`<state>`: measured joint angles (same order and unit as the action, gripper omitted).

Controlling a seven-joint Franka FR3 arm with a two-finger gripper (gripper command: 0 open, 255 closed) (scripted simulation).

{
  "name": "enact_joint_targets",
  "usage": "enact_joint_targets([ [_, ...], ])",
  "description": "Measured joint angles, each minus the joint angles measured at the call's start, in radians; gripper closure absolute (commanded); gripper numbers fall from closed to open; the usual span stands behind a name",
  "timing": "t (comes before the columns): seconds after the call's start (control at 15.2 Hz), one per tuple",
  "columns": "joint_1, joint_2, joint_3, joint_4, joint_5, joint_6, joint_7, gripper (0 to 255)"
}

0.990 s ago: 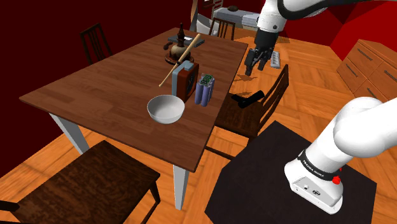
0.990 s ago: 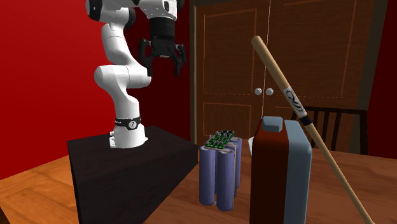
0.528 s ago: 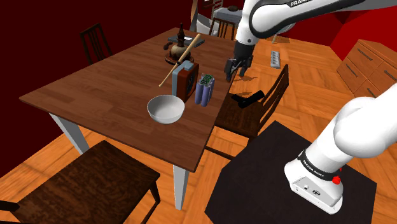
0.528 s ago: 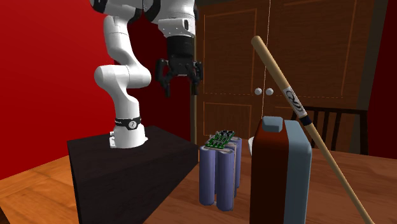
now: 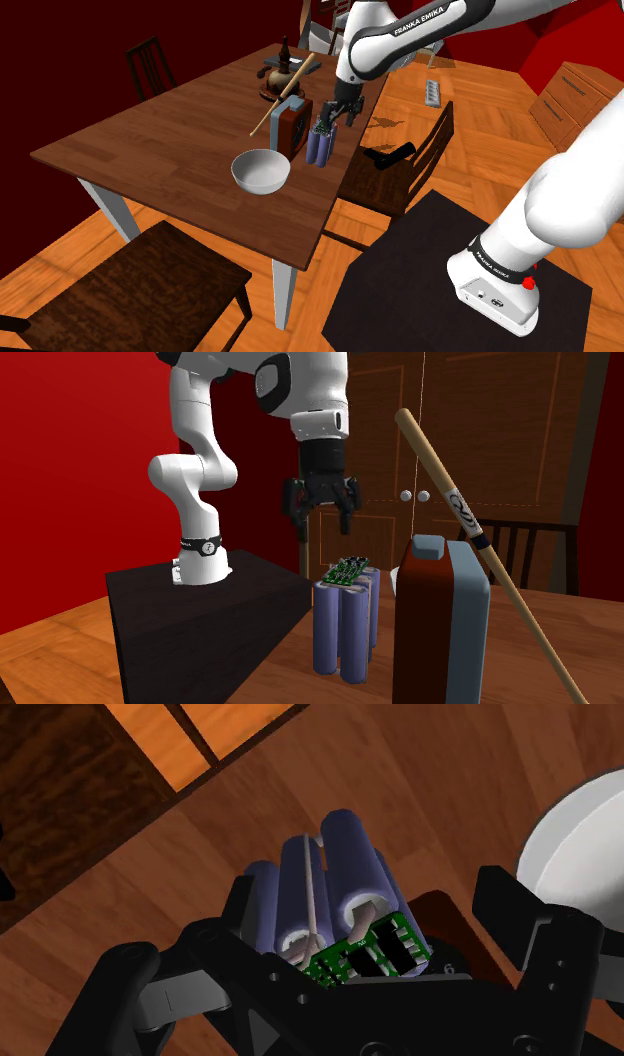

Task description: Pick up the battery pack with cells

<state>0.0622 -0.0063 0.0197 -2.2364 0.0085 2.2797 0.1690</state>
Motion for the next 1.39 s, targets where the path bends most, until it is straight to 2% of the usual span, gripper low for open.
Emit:
enact_joint_targets([
  [0.26, 0.006, 0.100, 0.005, 0.056, -0.006, 0.056, 0.026, 0],
  [0.73, 0.007, 0.161, 0.005, 0.032, -0.008, 0.142, 0.029, 0],
  [0.79, 0.007, 0.163, 0.005, 0.031, -0.008, 0.146, 0.030, 255],
  [1.39, 0.007, 0.165, 0.005, 0.028, -0.008, 0.152, 0.028, 255],
])
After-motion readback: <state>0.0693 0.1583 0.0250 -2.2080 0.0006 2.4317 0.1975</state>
